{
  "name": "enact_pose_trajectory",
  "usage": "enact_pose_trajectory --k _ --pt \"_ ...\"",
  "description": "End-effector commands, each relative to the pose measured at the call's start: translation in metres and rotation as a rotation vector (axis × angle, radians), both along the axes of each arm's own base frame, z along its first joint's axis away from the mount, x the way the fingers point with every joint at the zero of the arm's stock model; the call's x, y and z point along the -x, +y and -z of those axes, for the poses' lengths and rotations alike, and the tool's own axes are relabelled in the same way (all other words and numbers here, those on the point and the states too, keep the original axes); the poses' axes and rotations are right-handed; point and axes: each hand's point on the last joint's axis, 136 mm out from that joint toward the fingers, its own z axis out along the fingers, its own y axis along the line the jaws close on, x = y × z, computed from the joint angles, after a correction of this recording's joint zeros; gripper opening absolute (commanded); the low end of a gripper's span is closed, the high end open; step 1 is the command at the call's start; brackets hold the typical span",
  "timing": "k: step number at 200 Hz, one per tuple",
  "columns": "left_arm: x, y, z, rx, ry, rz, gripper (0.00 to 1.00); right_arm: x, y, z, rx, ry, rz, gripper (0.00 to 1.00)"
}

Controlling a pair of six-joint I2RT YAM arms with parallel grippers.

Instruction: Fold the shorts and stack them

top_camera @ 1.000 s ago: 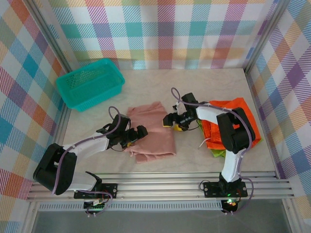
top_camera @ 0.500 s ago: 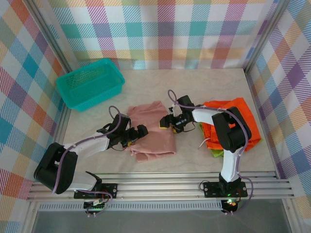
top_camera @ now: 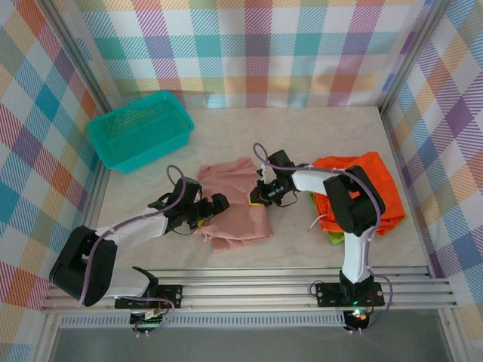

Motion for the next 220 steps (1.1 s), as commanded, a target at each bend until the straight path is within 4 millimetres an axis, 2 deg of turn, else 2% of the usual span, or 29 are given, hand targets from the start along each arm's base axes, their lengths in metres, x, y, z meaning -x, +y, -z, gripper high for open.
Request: enact_pose_trajectory --k 1,33,52,75,109,116,149,220 --pt "0.004 0.016 -0.012 -0.03 -0.01 -0.044 1.0 -0.002 -0.007 -0.029 0.056 -0.089 -0.046 0.0" --pt "-0.005 0.03 -0.057 -0.031 -0.135 -0.086 1.0 -0.002 -0.038 -0.055 0.248 -0.161 -0.065 0.0" --pt "-0.002 0.039 -0.063 -0.043 -0.138 -0.099 1.0 0.001 -0.059 -0.071 0.358 -0.195 -0.085 0.0" --pt "-0.002 0.041 -0.062 -0.031 -0.134 -0.105 1.0 0.004 -0.082 -0.091 0.47 -0.232 -0.104 0.0" --pt "-0.001 0.04 -0.05 -0.016 -0.097 -0.108 1.0 0.005 -0.109 -0.122 0.602 -0.268 -0.102 0.0" --pt "-0.007 0.037 -0.054 0.003 -0.121 -0.109 1.0 0.006 -0.114 -0.128 0.628 -0.273 -0.102 0.0" --pt "-0.008 0.033 -0.052 0.02 -0.114 -0.1 1.0 0.005 -0.138 -0.155 0.734 -0.325 -0.096 0.0" --pt "-0.012 0.032 -0.055 0.026 -0.131 -0.098 1.0 0.001 -0.178 -0.206 0.804 -0.363 -0.016 0.0"
